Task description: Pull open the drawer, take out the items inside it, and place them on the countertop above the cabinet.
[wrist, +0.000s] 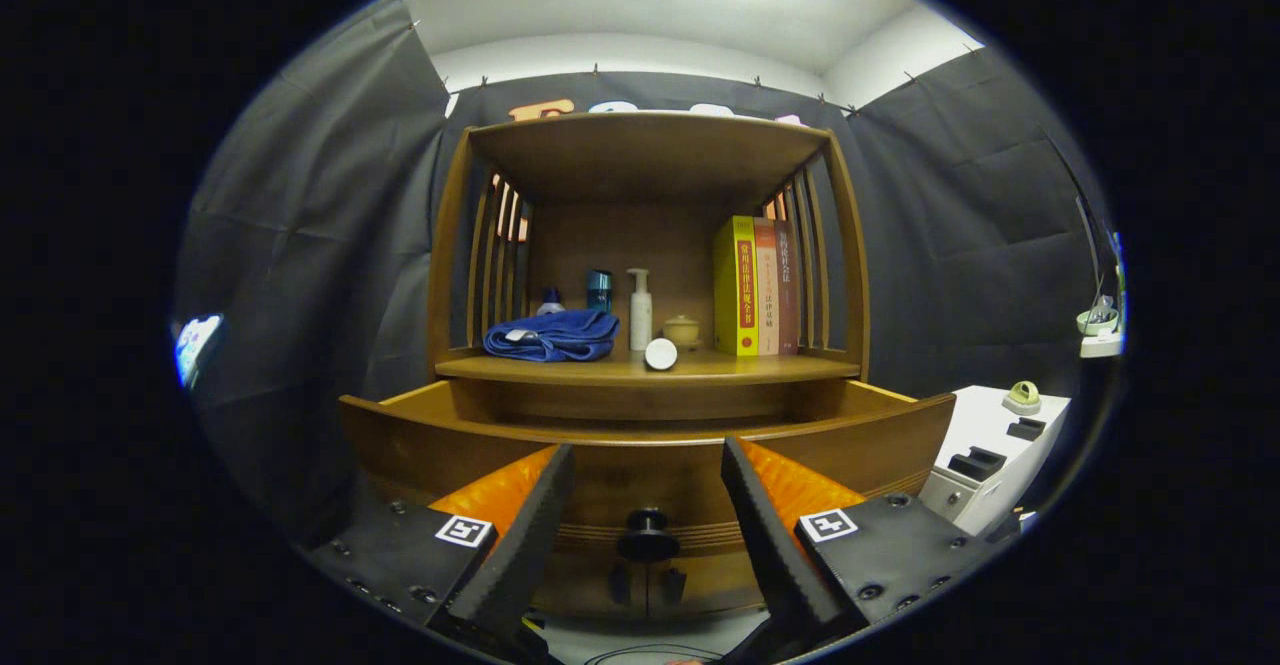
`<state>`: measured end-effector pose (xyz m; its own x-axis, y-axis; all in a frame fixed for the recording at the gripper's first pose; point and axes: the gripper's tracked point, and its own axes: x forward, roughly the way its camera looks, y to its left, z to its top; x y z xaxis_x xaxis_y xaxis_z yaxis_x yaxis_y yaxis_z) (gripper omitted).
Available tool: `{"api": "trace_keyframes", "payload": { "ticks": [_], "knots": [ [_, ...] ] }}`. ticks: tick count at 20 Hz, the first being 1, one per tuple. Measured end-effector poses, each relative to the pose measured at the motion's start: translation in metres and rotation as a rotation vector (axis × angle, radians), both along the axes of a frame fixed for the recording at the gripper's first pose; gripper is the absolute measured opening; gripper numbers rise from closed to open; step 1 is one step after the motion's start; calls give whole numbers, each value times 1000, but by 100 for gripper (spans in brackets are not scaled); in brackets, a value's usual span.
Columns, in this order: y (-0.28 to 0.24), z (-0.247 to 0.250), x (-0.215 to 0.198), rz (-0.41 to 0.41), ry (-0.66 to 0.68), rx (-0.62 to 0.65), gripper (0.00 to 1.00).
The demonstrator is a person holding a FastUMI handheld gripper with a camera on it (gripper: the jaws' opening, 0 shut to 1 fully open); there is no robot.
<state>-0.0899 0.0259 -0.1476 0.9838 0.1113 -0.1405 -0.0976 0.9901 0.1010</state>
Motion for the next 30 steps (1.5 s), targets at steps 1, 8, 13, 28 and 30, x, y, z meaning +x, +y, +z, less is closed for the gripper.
{"api": "trace_keyframes", "payload": {
  "ticks": [1,8,13,28,30],
  "knots": [
    [1,-4,2,-2,6,11,96],
    [2,-30,19,-27,23,-27,96],
    [12,-44,22,-6,48,-18,96],
    [20,-55,56,-6,86,25,98],
    [22,-57,60,-4,96,26,98]
  ]
}}
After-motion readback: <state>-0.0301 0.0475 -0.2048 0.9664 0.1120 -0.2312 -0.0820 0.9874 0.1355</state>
